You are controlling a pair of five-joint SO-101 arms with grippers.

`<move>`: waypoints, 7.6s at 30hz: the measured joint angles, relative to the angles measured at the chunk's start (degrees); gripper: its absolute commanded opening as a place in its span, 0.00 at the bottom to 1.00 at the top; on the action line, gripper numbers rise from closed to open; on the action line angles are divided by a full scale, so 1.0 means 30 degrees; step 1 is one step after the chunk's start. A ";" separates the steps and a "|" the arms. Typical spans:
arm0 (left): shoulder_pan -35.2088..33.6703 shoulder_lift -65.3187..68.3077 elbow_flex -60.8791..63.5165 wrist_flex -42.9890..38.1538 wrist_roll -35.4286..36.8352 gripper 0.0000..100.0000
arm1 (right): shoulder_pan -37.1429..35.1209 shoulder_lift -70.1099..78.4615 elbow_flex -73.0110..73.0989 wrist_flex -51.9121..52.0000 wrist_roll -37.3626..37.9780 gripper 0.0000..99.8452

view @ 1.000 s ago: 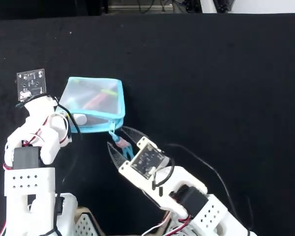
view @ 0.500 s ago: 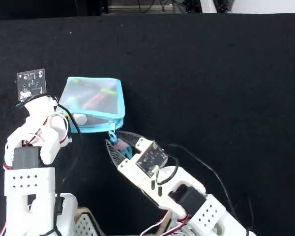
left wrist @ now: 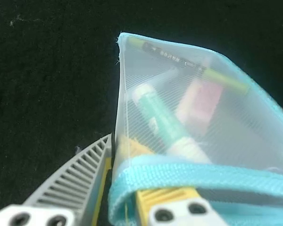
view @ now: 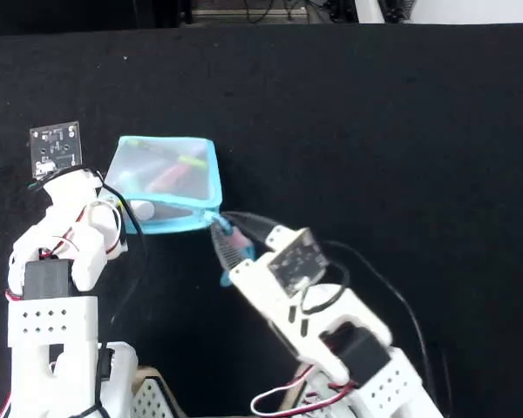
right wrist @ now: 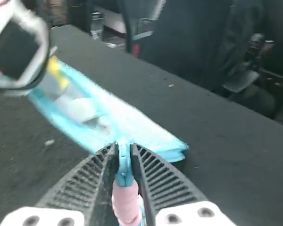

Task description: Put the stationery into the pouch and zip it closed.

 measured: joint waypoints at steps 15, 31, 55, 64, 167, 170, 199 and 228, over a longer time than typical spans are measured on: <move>-0.0059 0.0088 -0.2755 0.1582 0.0000 0.03 | 0.0410 1.0081 -0.8381 0.0703 0.2989 0.01; -0.0059 0.0088 -0.3018 0.1465 0.0000 0.03 | -0.2315 0.9612 -1.1223 0.9260 0.1377 0.24; -0.0059 0.0088 -0.3018 0.1465 0.0000 0.03 | -0.0264 0.4571 0.2960 -0.4454 -0.0527 0.24; -0.0059 0.0088 -0.3018 0.1465 0.0000 0.03 | -0.0264 0.4571 0.3136 -0.6066 -0.0996 0.23; -0.0117 0.0029 -1.0784 0.6828 -0.3429 0.14 | -0.0821 1.6733 -1.8344 0.7092 0.2637 0.01; -0.0117 0.0029 -1.1341 0.8586 -0.4952 0.14 | -0.0908 1.6733 -1.8344 0.6388 0.2637 0.01; -0.0117 -0.7297 0.4278 -0.2696 -0.4777 0.14 | -0.0850 1.6703 -2.0864 1.1253 0.5187 0.01; -0.0176 -1.0256 0.8938 -0.7590 -0.0996 0.14 | -0.3194 1.6703 -1.3568 0.3810 0.9758 0.01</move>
